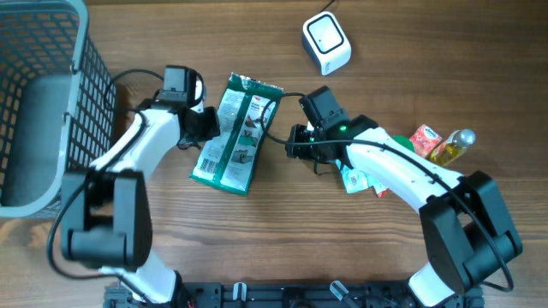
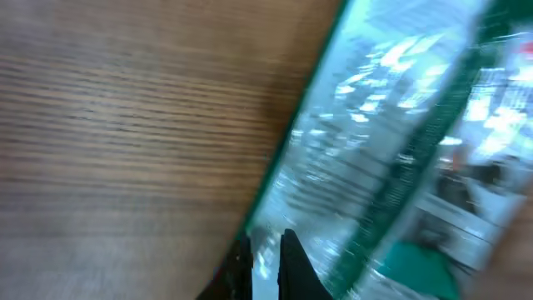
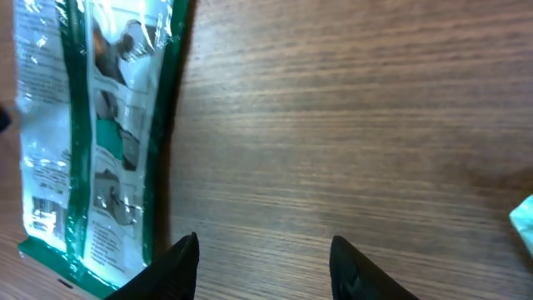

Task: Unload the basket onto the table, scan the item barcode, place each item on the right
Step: 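Grasp the gloves package edges with both grippers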

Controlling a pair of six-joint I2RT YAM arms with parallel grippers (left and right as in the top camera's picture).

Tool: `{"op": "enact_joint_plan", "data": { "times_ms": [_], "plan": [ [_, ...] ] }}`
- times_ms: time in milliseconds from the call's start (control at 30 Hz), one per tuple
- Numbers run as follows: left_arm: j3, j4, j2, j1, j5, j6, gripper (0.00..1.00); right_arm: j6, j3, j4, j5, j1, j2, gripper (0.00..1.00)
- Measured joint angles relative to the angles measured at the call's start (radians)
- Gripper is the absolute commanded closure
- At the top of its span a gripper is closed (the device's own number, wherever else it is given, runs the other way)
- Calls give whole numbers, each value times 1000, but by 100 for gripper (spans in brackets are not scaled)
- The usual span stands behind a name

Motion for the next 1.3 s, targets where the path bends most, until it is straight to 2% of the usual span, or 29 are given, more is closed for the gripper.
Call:
{"op": "enact_joint_plan", "data": {
  "times_ms": [167,233,467,767,1000,1300],
  "plan": [
    [4,2,60,0,-3,0,96,-14,-22,6,-24,-26,0,29],
    [6,-4,63,-4,-1,-3,96,-18,-29,19,-44,-51,0,28],
    [19,-51,71,-42,30,-36,96,-47,-87,126,-148,-113,0,28],
    [21,-86,71,-151,50,-69,96,-66,-178,269,-257,-119,0,29],
    [21,-86,71,-214,51,-107,94,-13,-229,328,-285,-119,0,30],
    [21,-85,71,-238,51,-114,94,67,-319,521,-322,-77,0,34]
  ]
}}
